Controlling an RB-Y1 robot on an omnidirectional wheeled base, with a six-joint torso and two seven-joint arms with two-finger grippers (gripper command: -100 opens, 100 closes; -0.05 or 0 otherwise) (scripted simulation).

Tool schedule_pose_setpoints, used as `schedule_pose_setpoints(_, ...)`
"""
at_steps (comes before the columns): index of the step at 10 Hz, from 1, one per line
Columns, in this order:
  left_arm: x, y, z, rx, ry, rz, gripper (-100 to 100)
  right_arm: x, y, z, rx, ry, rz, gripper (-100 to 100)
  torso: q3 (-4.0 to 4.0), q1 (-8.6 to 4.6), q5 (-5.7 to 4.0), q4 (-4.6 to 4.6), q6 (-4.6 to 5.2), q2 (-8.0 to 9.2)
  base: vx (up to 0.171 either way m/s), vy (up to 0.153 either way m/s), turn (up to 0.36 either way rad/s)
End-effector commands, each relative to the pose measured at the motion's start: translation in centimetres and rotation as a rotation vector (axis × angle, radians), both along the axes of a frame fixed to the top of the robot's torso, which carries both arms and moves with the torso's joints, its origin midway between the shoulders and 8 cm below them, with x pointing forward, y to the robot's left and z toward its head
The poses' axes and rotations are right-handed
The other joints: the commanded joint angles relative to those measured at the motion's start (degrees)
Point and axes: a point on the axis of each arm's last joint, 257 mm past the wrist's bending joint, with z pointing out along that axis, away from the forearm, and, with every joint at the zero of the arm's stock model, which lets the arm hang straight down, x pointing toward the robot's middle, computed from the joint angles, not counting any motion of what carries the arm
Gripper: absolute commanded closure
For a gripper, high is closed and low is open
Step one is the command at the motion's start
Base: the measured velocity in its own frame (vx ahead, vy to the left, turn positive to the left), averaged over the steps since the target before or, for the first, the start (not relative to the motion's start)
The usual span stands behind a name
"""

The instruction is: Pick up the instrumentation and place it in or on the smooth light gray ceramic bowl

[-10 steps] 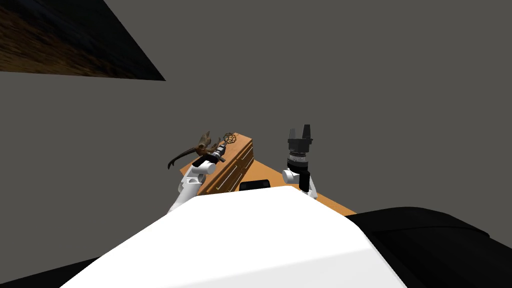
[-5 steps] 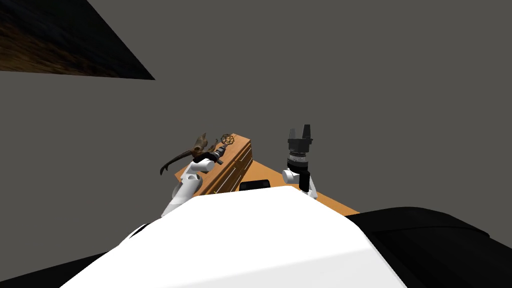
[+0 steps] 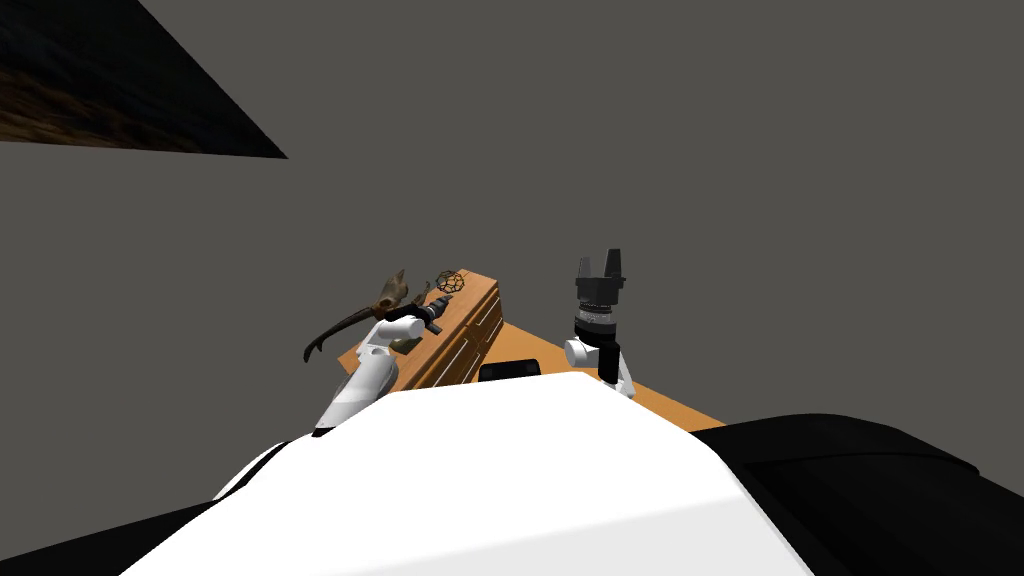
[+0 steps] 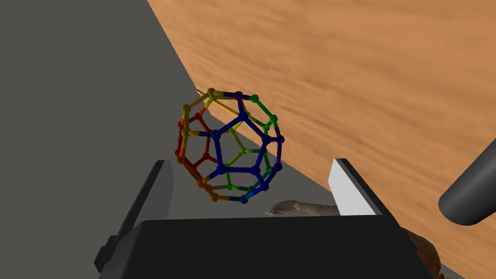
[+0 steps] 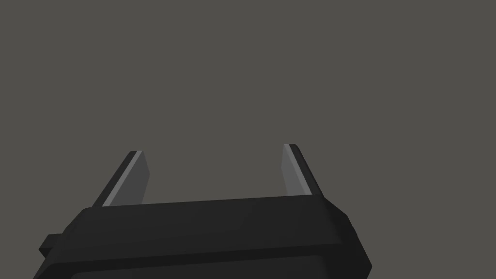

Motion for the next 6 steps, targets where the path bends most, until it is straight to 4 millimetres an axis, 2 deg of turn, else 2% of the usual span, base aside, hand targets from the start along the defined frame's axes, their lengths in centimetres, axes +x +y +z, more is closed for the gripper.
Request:
schedule_pose_setpoints(1, -0.2, 1.7, -1.2, 0.032, 0.061, 0.006, -100, 0.0, 0.0, 0.0, 0.0, 0.0, 0.0, 0, 0.0, 0.0, 0.0, 0.0, 0.0, 0.0, 0.034, -0.012, -0.083)
schedule_pose_setpoints(2, -0.6, 1.7, -1.8, 0.034, 0.089, 0.006, -100, 0.0, 0.0, 0.0, 0.0, 0.0, 0.0, 0, -0.01, -0.02, -0.01, 0.0, 0.03, -0.03, 0.038, -0.005, -0.072)
schedule_pose_setpoints(3, -0.7, 3.4, -2.4, 0.06, 0.129, 0.012, -100, 0.0, 0.0, 0.0, 0.0, 0.0, 0.0, 0, -0.02, -0.01, 0.0, -0.01, 0.01, -0.04, 0.048, -0.009, -0.103)
schedule_pose_setpoints(4, -1.3, 3.5, -3.1, 0.062, 0.161, 0.014, -100, 0.0, 0.0, 0.0, 0.0, 0.0, 0.0, 0, -0.04, -0.01, 0.0, -0.01, 0.03, -0.08, 0.043, -0.005, -0.044)
schedule_pose_setpoints(5, -1.5, 5.3, -3.8, 0.084, 0.205, 0.024, -100, 0.0, 0.0, 0.0, 0.0, 0.0, 0.0, 0, -0.03, 0.0, 0.0, -0.01, -0.01, -0.06, 0.045, -0.007, -0.087)
schedule_pose_setpoints(6, -2.1, 5.3, -4.4, 0.085, 0.234, 0.024, -100, 0.0, 0.0, 0.0, 0.0, 0.0, 0.0, 0, -0.04, 0.0, 0.0, -0.01, 0.02, -0.08, 0.036, -0.005, -0.045)
